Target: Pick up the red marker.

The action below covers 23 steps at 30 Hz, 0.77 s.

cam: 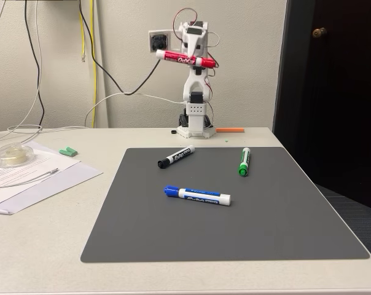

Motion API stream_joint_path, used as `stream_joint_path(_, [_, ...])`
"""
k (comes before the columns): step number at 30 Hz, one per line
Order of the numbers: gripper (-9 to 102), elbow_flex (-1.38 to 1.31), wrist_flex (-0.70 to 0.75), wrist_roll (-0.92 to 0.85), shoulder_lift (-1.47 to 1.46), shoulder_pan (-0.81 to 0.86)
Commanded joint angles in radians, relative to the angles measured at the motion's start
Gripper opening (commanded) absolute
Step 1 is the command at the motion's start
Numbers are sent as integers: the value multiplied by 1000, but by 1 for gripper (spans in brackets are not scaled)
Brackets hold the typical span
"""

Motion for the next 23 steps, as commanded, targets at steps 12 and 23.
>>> stream_joint_path(12, [0,83,-55,9,74,-29])
stream_joint_path(23, [0,83,-44,31,74,-32])
